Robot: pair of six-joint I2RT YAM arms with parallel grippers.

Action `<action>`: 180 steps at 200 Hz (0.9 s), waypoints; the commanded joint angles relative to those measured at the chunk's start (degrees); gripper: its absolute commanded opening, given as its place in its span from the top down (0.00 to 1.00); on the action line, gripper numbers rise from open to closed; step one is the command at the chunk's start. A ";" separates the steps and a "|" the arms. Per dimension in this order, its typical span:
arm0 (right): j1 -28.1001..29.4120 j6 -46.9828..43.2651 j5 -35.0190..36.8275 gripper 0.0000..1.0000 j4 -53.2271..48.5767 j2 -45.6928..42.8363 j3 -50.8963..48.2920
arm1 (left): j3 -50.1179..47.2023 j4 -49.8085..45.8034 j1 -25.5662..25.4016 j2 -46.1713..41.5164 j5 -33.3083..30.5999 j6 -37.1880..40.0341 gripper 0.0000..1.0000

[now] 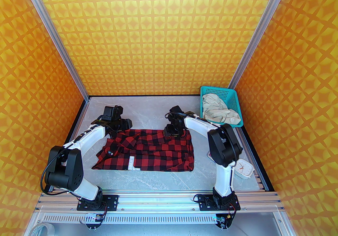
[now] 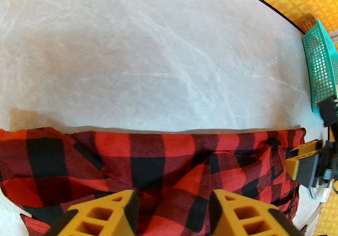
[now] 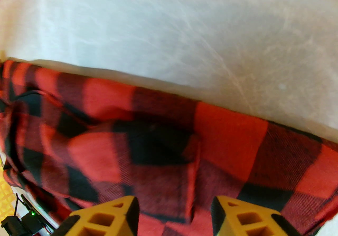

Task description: Fold and stack the mixed laundry pile

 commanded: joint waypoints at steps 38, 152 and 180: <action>0.41 1.01 -4.23 0.62 1.26 1.00 0.33 | -4.24 0.74 2.06 -1.84 2.25 0.56 0.50; 0.51 0.98 -4.35 1.00 -0.49 -5.39 1.09 | -6.01 1.14 4.23 -2.27 2.86 0.91 0.49; 0.46 0.25 -0.25 1.00 -2.30 -12.14 1.01 | -6.51 0.66 5.17 -3.48 2.86 1.21 0.50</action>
